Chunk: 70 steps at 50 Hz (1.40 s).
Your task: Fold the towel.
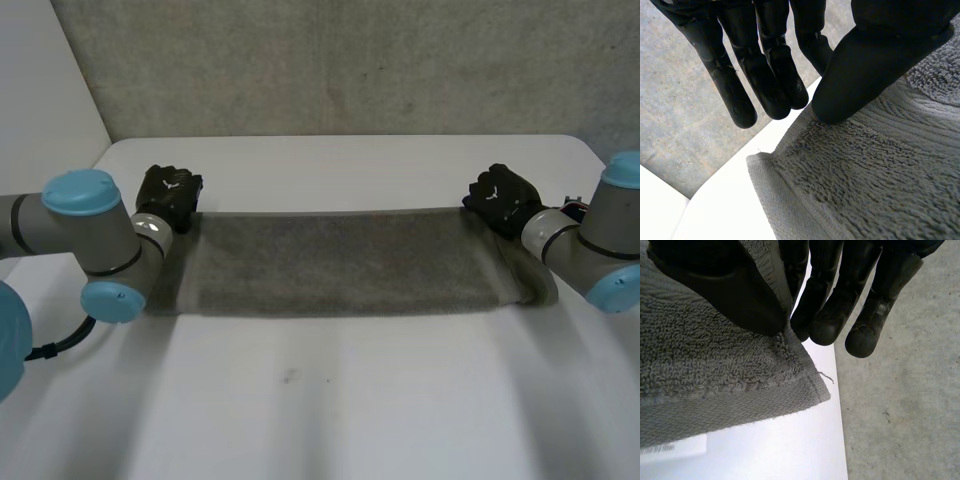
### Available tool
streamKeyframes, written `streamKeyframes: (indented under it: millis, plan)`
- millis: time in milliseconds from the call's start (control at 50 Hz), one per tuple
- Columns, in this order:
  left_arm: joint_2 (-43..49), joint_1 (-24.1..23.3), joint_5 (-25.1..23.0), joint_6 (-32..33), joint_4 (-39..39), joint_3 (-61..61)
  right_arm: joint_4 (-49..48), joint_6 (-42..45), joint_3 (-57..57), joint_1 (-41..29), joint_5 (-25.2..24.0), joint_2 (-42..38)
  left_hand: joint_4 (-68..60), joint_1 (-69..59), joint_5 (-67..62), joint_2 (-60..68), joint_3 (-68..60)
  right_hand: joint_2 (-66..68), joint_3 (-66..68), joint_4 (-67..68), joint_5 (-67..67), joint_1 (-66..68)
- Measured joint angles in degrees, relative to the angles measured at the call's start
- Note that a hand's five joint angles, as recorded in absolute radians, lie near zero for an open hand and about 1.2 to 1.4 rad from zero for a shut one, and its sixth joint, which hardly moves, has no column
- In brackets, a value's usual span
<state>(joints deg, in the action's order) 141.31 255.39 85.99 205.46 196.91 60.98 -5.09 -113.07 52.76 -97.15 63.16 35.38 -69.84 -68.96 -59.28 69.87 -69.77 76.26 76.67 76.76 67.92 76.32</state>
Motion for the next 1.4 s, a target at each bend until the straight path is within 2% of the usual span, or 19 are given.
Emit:
streamKeyframes:
  millis: [40, 60, 80, 100, 120, 140, 160, 200, 220, 320, 440, 580, 680, 820, 1040, 1200, 1280, 1360, 1400]
  plan:
    - [1.06, 0.01, 0.01, 0.01, -0.12, -1.17, 0.03, -0.13, -1.98, -0.26, 0.24, -1.50, 0.00, 0.00, 0.00, 0.00, 0.00, 0.00, 0.00, 0.00, 0.00, 0.00]
    - [1.59, 0.00, 0.02, 0.02, -0.19, -1.71, 0.02, -0.19, -3.12, -0.38, 0.43, -2.41, 4.15, 4.78, 3.82, -4.12, 4.17, -4.46, -4.40, -4.48, -4.78, -4.40]
    - [1.96, -0.05, 0.02, 0.02, -0.24, -2.08, 0.04, -0.24, -4.08, -0.47, 0.56, -3.21, 15.63, 14.38, 15.02, -15.58, 15.48, -15.83, -15.46, -14.42, -14.92, -15.44]
    - [2.15, -0.10, 0.02, 0.02, -0.27, -2.23, 0.03, -0.27, -4.60, -0.52, 0.66, -3.64, 21.49, 21.55, 20.97, -21.53, 21.30, -22.85, -21.15, -21.20, -21.97, -22.46]
    - [2.41, -0.23, 0.01, 0.02, -0.32, -2.42, 0.03, -0.31, -5.43, -0.60, 0.85, -4.37, 33.12, 32.67, 32.91, -34.64, 32.69, -34.64, -33.86, -33.76, -35.40, -34.24]
    - [2.49, -0.29, 0.00, 0.02, -0.32, -2.49, 0.01, -0.34, -5.77, -0.64, 0.98, -4.66, 37.38, 35.35, 37.41, -37.53, 36.97, -39.10, -38.31, -37.08, -38.99, -38.73]
    - [2.57, -0.46, -0.01, 0.01, -0.32, -2.60, -0.03, -0.39, -6.42, -0.69, 1.25, -5.19, 49.68, 48.34, 50.25, -51.26, 50.49, -49.10, -48.33, -48.08, -51.01, -48.72]
    - [2.53, -0.69, -0.01, -0.01, -0.34, -2.63, -0.08, -0.54, -7.16, -0.74, 1.69, -5.77, 56.02, 55.18, 54.69, -56.11, 56.01, -60.53, -60.60, -60.34, -63.53, -60.29]
    - [2.45, -0.76, -0.01, -0.03, -0.35, -2.62, -0.09, -0.69, -7.29, -0.75, 1.82, -5.82, 56.58, 55.41, 55.18, -56.71, 56.53, -61.50, -61.80, -61.43, -64.32, -61.23]
    - [0.24, -1.15, 0.08, -0.27, -0.31, -2.47, -0.18, -4.70, -7.78, -0.83, 3.16, -4.54, 59.49, 58.29, 57.31, -59.62, 59.47, -61.94, -62.77, -62.01, -64.37, -62.78]
    - [-4.87, -1.56, 0.20, -0.67, -0.35, -0.87, -0.11, -14.82, -5.09, -0.70, 4.63, 1.71, 60.06, 58.82, 57.59, -60.10, 60.03, -61.94, -62.77, -62.01, -64.37, -62.82]
    - [-11.90, -1.75, 0.18, -1.46, -0.32, 5.26, 0.31, -24.59, 4.46, 0.07, 5.38, 12.90, 60.18, 58.94, 57.73, -60.18, 60.04, -61.94, -62.78, -62.01, -64.37, -62.93]
    - [-18.87, -1.73, 0.06, -4.24, -0.13, 13.90, 1.04, -30.70, 15.58, 1.08, 5.48, 22.55, 60.19, 58.94, 57.75, -60.25, 60.04, -61.94, -62.78, -62.01, -64.37, -62.94]
    - [-25.80, -1.44, -0.08, -9.35, -0.13, 23.67, 4.12, -38.34, 26.33, 3.59, 5.43, 29.85, 60.21, 58.94, 57.77, -60.29, 60.04, -61.94, -62.77, -62.01, -64.36, -62.91]
    - [-30.71, -1.48, -0.28, -13.60, 0.31, 32.77, 6.16, -42.39, 35.54, 7.95, 4.84, 30.65, 60.21, 58.94, 57.78, -60.29, 60.04, -57.87, -58.11, -58.36, -58.57, -57.64]
    - [-30.89, -1.72, -0.30, -14.28, 0.43, 34.33, 2.83, -41.87, 37.47, 9.10, 4.51, 26.58, 60.21, 58.94, 57.78, -60.29, 60.04, -43.65, -43.89, -44.36, -45.03, -43.59]
    - [-30.81, -1.74, -0.32, -14.27, 0.48, 34.35, 1.34, -41.55, 36.32, 9.77, 4.66, 23.59, 60.21, 58.94, 57.79, -60.29, 60.04, -25.25, -26.13, -26.27, -27.58, -25.70]
    - [-30.82, -1.76, -0.32, -14.24, 0.62, 34.36, 0.83, -40.98, 35.01, 10.56, 4.85, 21.73, 60.21, 58.94, 57.79, -60.29, 60.04, -20.27, -20.68, -20.72, -21.96, -19.98]
    - [-30.82, -1.78, -0.34, -14.22, 0.73, 34.40, 0.82, -40.27, 34.05, 11.29, 4.99, 20.71, 60.21, 58.94, 57.79, -60.29, 60.04, -5.91, -6.75, -6.57, -7.40, -5.75]
